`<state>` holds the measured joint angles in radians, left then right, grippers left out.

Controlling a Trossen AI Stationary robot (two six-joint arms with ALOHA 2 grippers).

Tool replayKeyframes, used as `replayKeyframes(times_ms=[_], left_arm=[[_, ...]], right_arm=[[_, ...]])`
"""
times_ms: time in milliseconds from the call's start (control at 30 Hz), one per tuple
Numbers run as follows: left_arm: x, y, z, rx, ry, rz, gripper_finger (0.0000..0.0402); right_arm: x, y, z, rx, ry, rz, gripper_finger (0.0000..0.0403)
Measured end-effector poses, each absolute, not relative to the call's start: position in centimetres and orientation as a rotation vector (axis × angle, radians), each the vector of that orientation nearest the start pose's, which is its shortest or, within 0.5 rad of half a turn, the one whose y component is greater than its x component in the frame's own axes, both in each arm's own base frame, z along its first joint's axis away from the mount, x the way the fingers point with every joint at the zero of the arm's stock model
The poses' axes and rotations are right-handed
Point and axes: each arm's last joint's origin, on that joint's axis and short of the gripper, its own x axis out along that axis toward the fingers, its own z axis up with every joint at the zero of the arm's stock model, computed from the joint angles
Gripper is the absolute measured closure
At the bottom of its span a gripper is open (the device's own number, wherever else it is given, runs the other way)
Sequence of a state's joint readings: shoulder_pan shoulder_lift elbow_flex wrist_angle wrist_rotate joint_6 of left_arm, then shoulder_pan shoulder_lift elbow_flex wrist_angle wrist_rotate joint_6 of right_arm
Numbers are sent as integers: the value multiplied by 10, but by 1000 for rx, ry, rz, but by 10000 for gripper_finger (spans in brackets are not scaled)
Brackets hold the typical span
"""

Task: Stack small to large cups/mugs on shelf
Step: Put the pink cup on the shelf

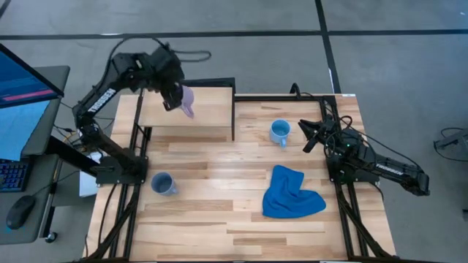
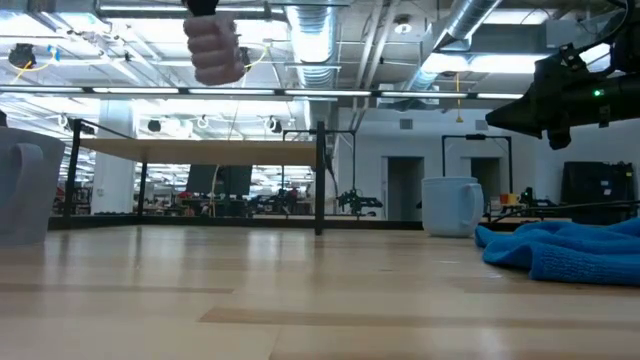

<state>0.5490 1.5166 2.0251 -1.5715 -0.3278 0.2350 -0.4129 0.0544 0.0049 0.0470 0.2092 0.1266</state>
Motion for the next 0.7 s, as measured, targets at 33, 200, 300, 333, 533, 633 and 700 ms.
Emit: replayKeyframes(times_ms=[33, 200, 300, 333, 533, 633, 700], left_arm=[[194, 137, 456, 62, 1176, 661, 384], [174, 159, 456, 11, 1191, 720, 384], [165, 169, 456, -27, 1187, 718, 384], [161, 172, 456, -41, 1185, 727, 384], [147, 184, 450, -24, 1232, 692, 384], [137, 187, 439, -3, 1301, 661, 384], [133, 190, 428, -13, 1352, 642, 384]], right_arm=[[89, -46, 165, 128, -39, -621, 310], [89, -46, 165, 168, -51, -621, 310], [89, -46, 165, 171, -53, -621, 310], [89, -46, 165, 171, -53, -621, 310], [89, -46, 165, 171, -53, -622, 310], [89, -46, 165, 175, -54, -622, 310], [89, -46, 165, 181, -56, -622, 310]])
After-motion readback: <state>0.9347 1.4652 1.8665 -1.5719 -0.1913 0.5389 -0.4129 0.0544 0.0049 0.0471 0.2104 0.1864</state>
